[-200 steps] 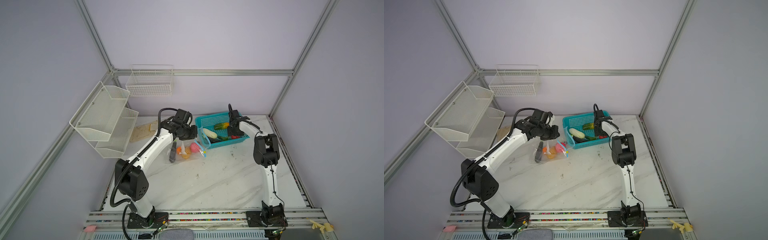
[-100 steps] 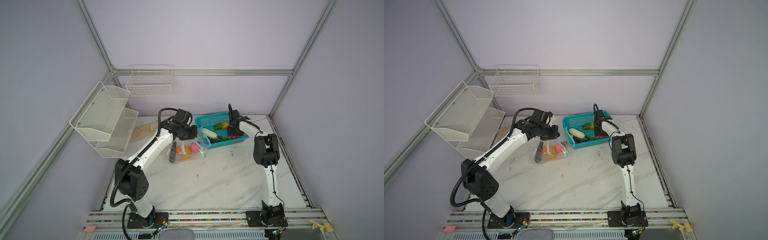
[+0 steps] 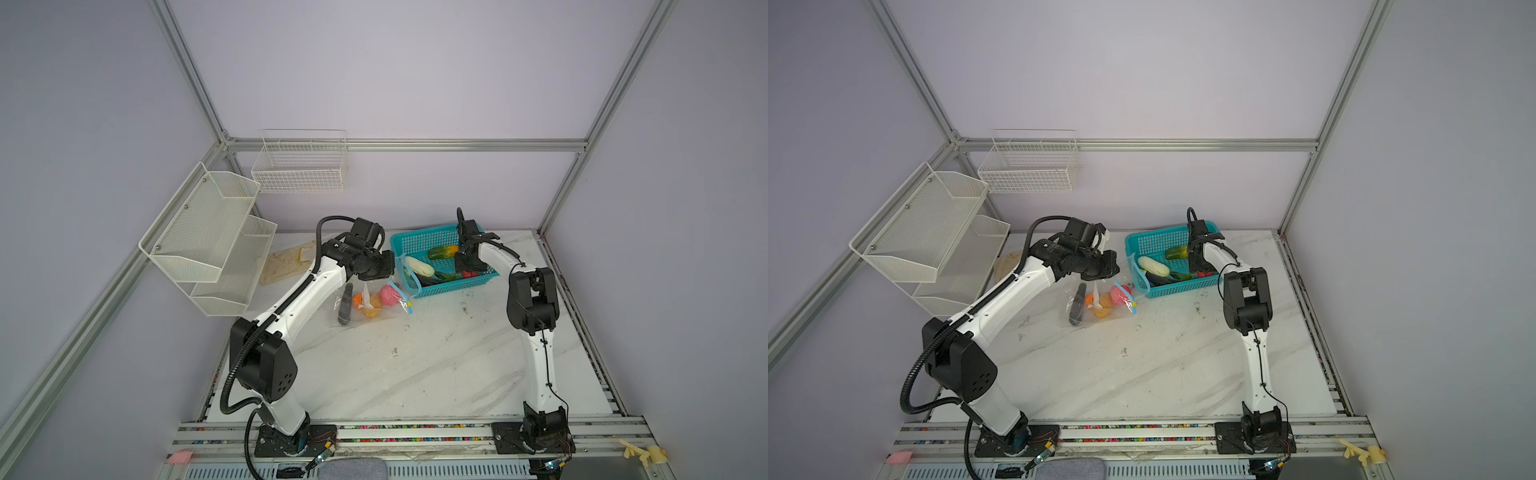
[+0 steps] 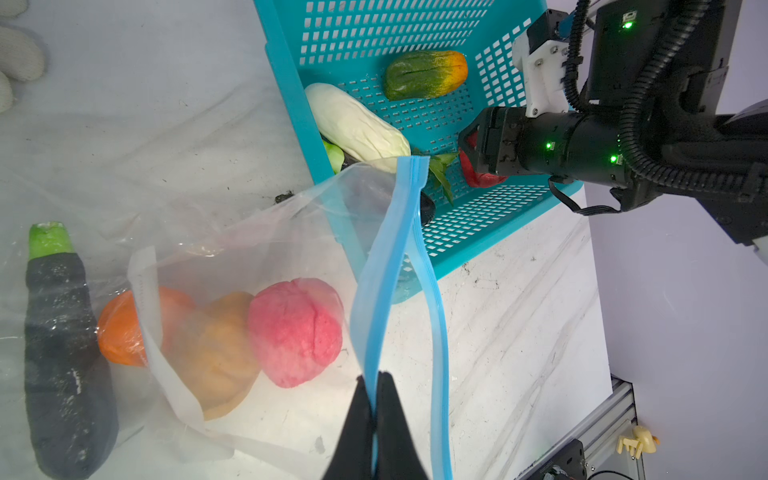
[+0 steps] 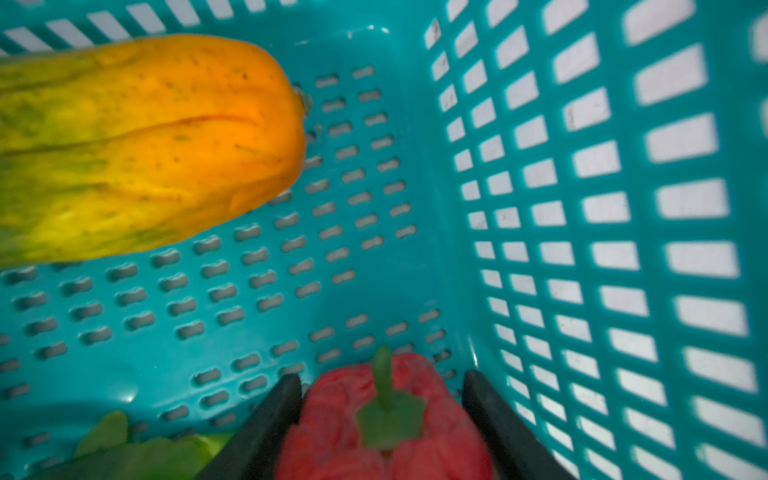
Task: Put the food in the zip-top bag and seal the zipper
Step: 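Lower the right gripper and close it on the red bell pepper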
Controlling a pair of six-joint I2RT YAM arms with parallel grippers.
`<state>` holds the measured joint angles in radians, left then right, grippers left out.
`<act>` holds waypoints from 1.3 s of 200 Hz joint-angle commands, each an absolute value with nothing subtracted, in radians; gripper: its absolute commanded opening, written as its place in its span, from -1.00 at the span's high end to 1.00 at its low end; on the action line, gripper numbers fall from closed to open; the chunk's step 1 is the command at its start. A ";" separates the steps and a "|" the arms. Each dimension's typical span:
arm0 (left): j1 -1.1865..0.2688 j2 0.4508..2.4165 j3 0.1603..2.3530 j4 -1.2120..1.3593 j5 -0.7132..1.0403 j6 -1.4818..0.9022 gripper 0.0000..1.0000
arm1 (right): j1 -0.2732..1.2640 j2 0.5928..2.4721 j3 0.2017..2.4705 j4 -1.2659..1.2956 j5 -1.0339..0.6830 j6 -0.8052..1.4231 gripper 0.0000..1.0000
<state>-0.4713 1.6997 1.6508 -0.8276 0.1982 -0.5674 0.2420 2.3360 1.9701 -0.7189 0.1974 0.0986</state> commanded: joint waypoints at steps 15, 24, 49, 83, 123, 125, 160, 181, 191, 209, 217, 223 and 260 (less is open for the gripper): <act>-0.463 1.681 1.632 -0.794 0.218 -0.576 1.00 | 0.241 2.298 1.978 -0.738 0.199 0.097 -0.27; -0.464 1.681 1.632 -0.794 0.218 -0.577 1.00 | 0.241 2.296 1.978 -0.739 0.199 0.098 -0.27; -0.464 1.680 1.633 -0.796 0.217 -0.576 1.00 | 0.241 2.289 1.979 -0.739 0.194 0.098 -0.26; -0.463 1.679 1.633 -0.796 0.219 -0.578 1.00 | 0.241 2.277 1.979 -0.737 0.181 0.098 -0.26; -0.463 1.679 1.631 -0.795 0.217 -0.578 1.00 | 0.240 2.262 1.979 -0.739 0.163 0.099 -0.26; -0.463 1.678 1.630 -0.796 0.216 -0.578 1.00 | 0.241 2.261 1.979 -0.739 0.162 0.099 -0.26; -0.464 1.680 1.631 -0.795 0.219 -0.578 1.00 | 0.241 2.245 1.982 -0.739 0.150 0.100 -0.26; -0.463 1.680 1.630 -0.795 0.218 -0.577 1.00 | 0.240 2.237 1.985 -0.743 0.152 0.102 -0.26; -0.464 1.679 1.629 -0.795 0.219 -0.577 1.00 | 0.240 2.237 1.987 -0.746 0.155 0.104 -0.26; -0.464 1.680 1.629 -0.795 0.219 -0.577 1.00 | 0.241 2.229 1.989 -0.753 0.155 0.105 -0.26; -0.464 1.680 1.631 -0.796 0.219 -0.578 1.00 | 0.241 2.222 1.988 -0.751 0.149 0.105 -0.26; -0.464 1.679 1.629 -0.796 0.218 -0.577 1.00 | 0.241 2.216 1.988 -0.749 0.136 0.105 -0.26; -0.463 1.680 1.634 -0.795 0.219 -0.578 1.00 | 0.241 2.167 1.974 -0.724 0.052 0.113 -0.26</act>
<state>-0.4713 1.6997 1.6508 -0.8272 0.2024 -0.5674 0.2420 2.2513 1.9701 -0.7223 0.1139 0.0994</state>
